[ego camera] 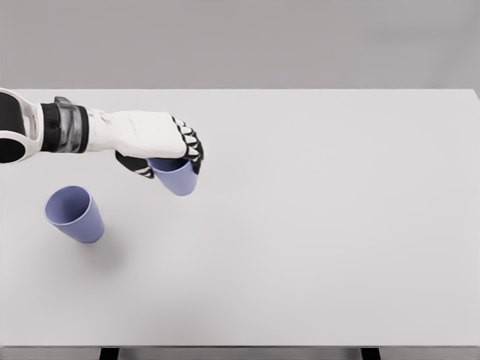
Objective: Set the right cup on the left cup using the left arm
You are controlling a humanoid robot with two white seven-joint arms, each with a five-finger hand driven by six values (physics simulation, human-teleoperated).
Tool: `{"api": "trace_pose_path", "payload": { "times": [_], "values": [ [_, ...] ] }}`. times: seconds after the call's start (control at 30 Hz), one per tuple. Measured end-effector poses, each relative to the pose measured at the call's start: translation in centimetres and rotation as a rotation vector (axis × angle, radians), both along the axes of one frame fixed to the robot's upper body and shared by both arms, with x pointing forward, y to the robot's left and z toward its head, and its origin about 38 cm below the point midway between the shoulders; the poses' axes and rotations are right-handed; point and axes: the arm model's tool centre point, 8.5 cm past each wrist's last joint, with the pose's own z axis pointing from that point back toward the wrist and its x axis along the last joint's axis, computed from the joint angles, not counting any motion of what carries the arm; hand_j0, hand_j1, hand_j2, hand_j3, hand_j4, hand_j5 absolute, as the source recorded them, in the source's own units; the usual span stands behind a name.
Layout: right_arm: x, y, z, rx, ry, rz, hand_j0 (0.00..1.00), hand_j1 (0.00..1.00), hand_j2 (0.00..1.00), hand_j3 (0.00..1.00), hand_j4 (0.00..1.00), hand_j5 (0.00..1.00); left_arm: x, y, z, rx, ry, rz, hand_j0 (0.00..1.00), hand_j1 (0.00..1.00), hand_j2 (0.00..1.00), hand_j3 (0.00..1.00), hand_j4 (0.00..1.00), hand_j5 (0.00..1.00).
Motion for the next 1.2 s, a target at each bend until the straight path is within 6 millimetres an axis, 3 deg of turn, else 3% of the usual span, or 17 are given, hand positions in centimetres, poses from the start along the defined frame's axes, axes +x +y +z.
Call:
{"api": "trace_pose_path", "payload": {
  "times": [0.27,0.43,0.7,1.2],
  "values": [
    [0.0,0.0,0.0,0.0,0.0,0.0,1.0,1.0,1.0,1.0,1.0,1.0,-0.6,1.1,0.6,-0.006,0.004,0.012,0.63,0.63,0.63,0.63,0.63,0.63],
    [0.0,0.0,0.0,0.0,0.0,0.0,1.0,1.0,1.0,1.0,1.0,1.0,-1.0,3.1,2.3,-0.02,0.005,0.045,0.63,0.63,0.63,0.63,0.63,0.63],
    [0.0,0.0,0.0,0.0,0.0,0.0,1.0,1.0,1.0,1.0,1.0,1.0,-1.3,5.4,3.2,-0.029,0.022,0.092,0.63,0.63,0.63,0.63,0.63,0.63],
    [0.0,0.0,0.0,0.0,0.0,0.0,1.0,1.0,1.0,1.0,1.0,1.0,-2.0,7.9,5.1,-0.03,0.005,0.108,0.63,0.63,0.63,0.63,0.63,0.63]
  ]
}}
